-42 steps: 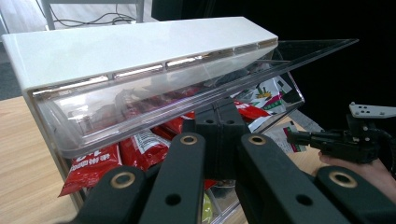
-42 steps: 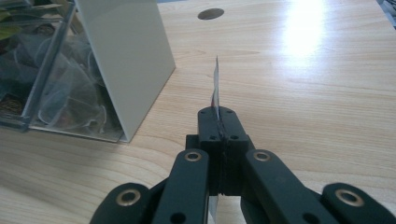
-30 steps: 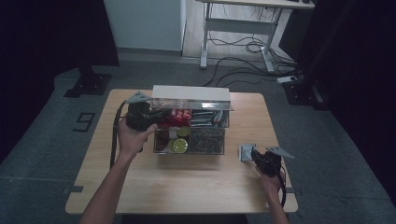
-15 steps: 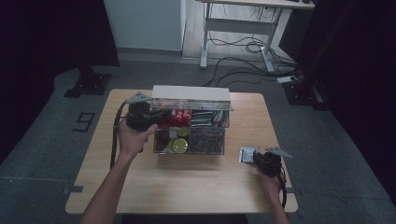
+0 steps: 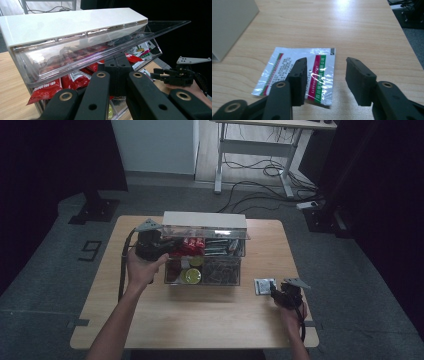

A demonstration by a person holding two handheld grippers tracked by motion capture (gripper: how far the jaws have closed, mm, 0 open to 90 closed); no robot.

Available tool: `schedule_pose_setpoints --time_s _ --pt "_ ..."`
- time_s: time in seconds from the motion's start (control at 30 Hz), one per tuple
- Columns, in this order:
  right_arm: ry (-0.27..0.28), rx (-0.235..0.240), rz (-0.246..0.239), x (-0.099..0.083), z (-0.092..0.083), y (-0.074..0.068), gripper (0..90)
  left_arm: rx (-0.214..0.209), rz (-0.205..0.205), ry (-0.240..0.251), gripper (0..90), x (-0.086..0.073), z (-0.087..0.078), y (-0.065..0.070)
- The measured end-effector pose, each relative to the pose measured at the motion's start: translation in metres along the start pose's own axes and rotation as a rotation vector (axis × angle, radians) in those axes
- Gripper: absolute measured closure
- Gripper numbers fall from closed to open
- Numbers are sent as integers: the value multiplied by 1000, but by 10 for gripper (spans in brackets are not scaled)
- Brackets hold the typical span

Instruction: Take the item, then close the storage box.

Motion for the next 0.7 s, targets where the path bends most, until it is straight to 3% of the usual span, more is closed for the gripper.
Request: schedule_pose_setpoints --time_s 0.2,0.37,0.7 --pt "41 75 19 5 -8 -8 497 -3 3 0 900 1 0 2" --pt "49 106 21 6 -12 -13 514 -4 3 -1 900 1 -1 2" --pt "72 115 -10 8 -16 -20 529 -3 -2 -4 900 -2 -1 2"
Point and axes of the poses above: each handheld gripper's, and its own axes: z roughly forward along the jaws, x roughly out of its top, y roughly to its right, the point moved 4 cm from there along z, roughly forward along the jaws, and after that the axes turned 10 degrees about z, right-handed, at the moved point
